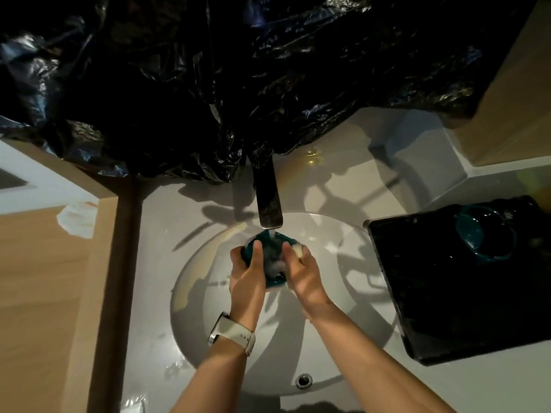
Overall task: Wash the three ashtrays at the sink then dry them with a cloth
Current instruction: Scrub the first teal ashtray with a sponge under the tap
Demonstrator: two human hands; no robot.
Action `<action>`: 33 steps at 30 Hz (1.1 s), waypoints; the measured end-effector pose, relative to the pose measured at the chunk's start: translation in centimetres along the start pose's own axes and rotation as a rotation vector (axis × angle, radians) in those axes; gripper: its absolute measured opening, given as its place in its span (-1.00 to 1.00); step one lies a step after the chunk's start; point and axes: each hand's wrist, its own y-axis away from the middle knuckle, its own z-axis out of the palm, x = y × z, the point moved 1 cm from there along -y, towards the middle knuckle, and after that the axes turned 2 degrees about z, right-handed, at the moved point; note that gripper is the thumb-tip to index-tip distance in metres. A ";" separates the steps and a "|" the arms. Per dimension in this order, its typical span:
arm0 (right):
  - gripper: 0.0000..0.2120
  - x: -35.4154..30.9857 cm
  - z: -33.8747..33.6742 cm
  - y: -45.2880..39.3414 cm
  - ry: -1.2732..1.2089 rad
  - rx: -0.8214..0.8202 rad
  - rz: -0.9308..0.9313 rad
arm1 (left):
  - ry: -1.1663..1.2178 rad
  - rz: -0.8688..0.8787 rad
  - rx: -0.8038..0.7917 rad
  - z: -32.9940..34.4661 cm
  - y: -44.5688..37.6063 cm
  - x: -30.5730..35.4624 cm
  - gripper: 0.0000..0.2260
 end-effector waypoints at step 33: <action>-0.60 -4.8 -4.7 -4.1 0.464 -0.397 0.339 | -1.022 0.977 -0.579 -4.4 -2.3 2.3 -0.65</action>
